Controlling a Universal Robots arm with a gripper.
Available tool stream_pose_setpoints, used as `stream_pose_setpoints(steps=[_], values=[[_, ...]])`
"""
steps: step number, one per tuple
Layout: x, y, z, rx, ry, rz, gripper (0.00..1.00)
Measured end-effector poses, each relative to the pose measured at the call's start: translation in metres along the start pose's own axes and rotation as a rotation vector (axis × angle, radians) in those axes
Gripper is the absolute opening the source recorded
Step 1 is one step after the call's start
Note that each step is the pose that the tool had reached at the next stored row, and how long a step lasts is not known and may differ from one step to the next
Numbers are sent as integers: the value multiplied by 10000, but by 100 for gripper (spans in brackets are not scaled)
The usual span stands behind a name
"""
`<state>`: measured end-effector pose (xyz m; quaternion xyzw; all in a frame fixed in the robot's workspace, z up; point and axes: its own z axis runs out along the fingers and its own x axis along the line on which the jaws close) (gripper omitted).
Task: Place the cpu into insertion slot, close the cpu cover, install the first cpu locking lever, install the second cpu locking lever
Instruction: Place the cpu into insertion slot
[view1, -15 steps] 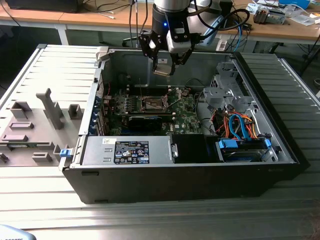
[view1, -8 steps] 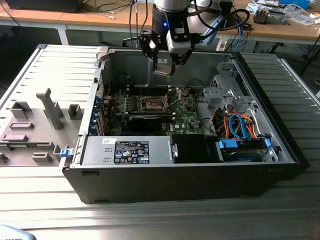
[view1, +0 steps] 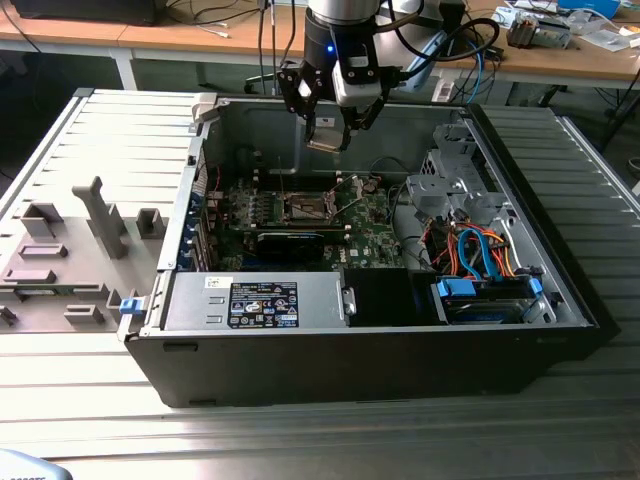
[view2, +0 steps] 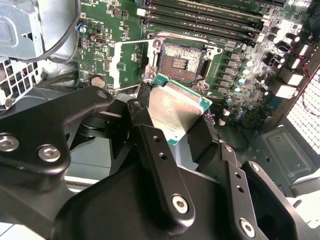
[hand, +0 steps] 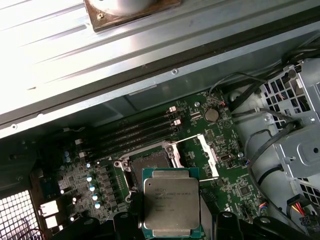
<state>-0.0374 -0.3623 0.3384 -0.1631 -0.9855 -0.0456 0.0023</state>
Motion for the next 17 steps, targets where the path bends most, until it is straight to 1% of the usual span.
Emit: stream_pose_setpoints(steps=[17], values=[[0, 0, 2, -3, -12, 135, 54]])
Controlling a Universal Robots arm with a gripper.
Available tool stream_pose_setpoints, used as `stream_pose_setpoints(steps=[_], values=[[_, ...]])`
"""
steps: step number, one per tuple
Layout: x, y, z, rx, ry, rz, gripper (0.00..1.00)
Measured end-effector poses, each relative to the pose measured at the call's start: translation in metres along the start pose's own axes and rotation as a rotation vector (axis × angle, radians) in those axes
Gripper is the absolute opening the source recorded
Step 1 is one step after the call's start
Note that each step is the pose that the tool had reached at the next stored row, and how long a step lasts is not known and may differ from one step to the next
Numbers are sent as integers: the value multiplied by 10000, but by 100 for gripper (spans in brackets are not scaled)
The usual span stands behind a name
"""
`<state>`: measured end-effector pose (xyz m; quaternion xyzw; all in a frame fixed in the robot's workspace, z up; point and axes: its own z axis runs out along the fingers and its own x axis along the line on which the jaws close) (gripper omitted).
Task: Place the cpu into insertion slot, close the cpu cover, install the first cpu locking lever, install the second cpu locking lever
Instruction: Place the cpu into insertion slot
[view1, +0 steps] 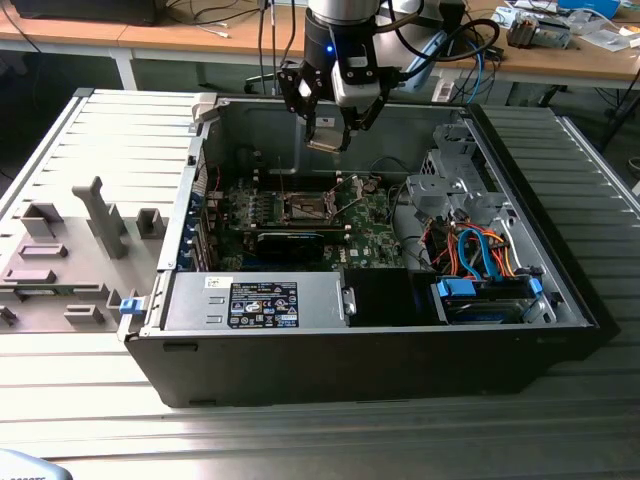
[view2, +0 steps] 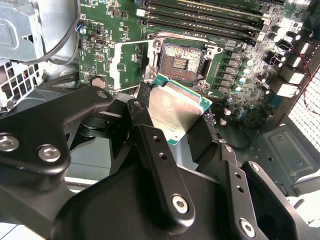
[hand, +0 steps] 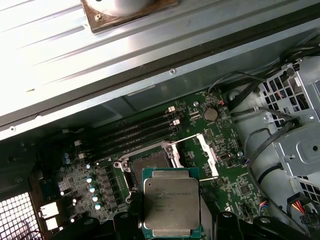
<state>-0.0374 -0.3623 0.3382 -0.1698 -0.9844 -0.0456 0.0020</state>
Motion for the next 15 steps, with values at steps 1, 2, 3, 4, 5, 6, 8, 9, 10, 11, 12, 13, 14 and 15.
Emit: stream_pose_setpoints(steps=[1, 2, 3, 4, 5, 6, 8, 9, 10, 11, 12, 13, 14, 15], values=[[0, 0, 0, -1, 0, 7, 54], [0, 0, 0, 0, -2, 17, 54], [0, 0, 0, 0, -3, 27, 54], [0, 0, 1, 0, -4, 37, 54], [0, 0, 1, -1, -4, 42, 54], [0, 0, 1, -1, -5, 51, 54], [0, 0, 2, -3, -12, 129, 54], [0, 0, 2, -3, -16, 178, 54], [0, 0, 3, -4, -21, 230, 54], [0, 0, 3, -4, -22, 244, 54], [0, 0, 4, -5, -23, 254, 54], [0, 0, 4, -5, -23, 259, 54], [0, 0, 4, -5, -24, 265, 54], [0, 0, 4, -5, -24, 271, 54]])
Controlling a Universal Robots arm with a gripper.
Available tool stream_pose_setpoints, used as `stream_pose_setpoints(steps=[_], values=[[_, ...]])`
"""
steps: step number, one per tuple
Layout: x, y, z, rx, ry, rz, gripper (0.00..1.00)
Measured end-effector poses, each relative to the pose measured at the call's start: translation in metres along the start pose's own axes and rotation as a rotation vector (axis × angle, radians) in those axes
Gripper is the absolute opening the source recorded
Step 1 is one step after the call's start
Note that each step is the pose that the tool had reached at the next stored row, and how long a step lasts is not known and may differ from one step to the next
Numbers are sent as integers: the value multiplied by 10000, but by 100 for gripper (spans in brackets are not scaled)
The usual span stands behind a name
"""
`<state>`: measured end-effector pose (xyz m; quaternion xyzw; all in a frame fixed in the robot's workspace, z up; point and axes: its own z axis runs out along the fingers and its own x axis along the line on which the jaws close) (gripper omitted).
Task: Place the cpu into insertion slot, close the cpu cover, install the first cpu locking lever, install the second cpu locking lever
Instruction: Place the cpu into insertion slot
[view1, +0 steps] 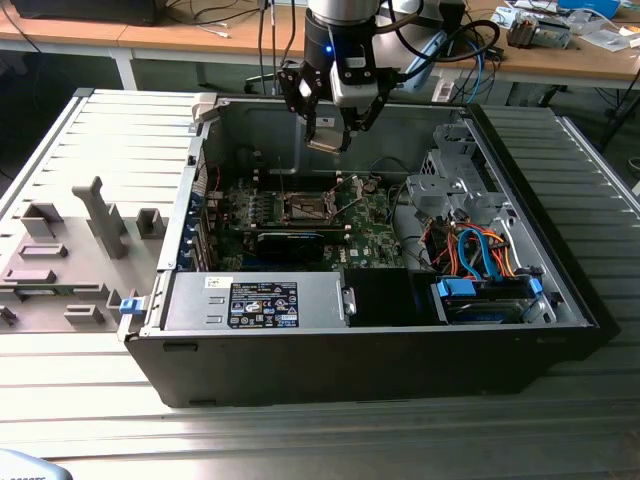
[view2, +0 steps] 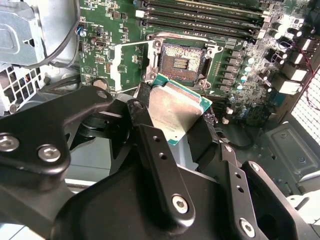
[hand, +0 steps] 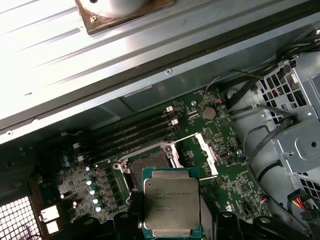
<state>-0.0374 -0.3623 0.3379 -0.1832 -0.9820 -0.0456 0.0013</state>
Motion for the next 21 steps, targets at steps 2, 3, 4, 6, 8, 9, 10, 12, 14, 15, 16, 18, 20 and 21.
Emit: stream_pose_setpoints(steps=[2, 3, 4, 6, 8, 9, 10, 12, 14, 15, 16, 18, 20, 21], values=[[0, 0, 0, -1, -2, 19, 54], [0, 0, 0, 0, -3, 24, 54], [0, 0, 0, -1, -3, 30, 54], [0, 0, 1, -1, -5, 49, 54], [0, 0, 1, -2, -6, 65, 54], [0, 0, 1, -1, -6, 71, 54], [0, 0, 1, -1, -7, 79, 54], [0, 0, 1, -2, -8, 89, 54], [0, 0, 1, -3, -9, 103, 54], [0, 0, 1, -3, -10, 111, 54], [0, 0, 1, -2, -11, 122, 54], [0, 0, 1, -3, -12, 132, 54], [0, 0, 1, -3, -13, 145, 54], [0, 0, 2, -4, -14, 150, 54]])
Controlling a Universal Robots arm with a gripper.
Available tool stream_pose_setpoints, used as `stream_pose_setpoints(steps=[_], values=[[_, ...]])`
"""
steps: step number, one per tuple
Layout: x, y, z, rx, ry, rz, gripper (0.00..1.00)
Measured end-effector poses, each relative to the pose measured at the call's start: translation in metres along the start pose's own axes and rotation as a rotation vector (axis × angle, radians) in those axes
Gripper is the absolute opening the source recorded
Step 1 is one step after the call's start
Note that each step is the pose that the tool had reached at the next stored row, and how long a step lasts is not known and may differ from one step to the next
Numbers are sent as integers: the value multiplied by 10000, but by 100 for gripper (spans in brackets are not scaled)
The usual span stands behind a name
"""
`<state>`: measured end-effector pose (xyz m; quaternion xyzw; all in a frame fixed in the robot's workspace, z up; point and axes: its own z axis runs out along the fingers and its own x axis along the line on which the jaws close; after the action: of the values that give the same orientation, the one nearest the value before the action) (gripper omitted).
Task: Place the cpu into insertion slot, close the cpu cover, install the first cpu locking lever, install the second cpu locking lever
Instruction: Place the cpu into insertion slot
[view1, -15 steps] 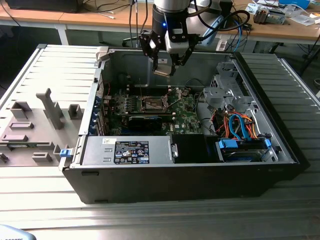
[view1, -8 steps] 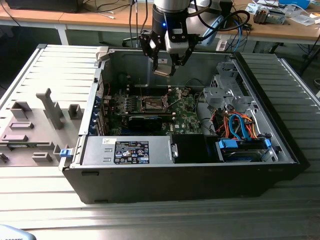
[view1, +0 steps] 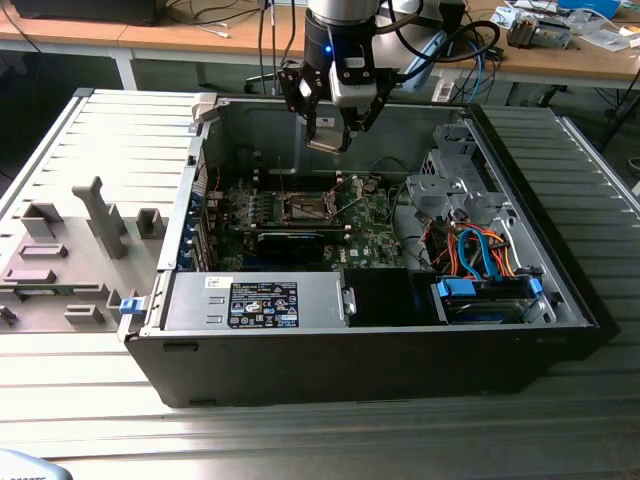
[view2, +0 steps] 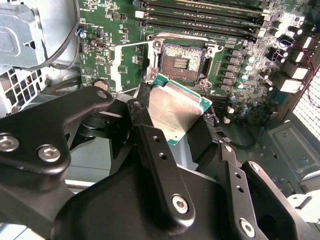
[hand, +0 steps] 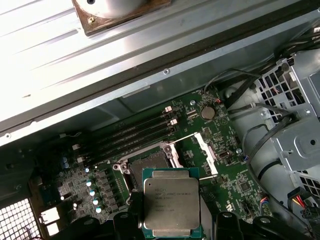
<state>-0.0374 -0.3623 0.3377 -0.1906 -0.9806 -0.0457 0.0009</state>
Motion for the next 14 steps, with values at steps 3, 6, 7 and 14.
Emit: stream_pose_setpoints(steps=[3, 6, 7, 14], values=[[0, 0, 0, 1, -2, 25, 54], [0, 0, 0, 0, -3, 41, 54], [0, 0, 0, 0, -4, 46, 54], [0, 0, 0, 0, -8, 86, 54]])
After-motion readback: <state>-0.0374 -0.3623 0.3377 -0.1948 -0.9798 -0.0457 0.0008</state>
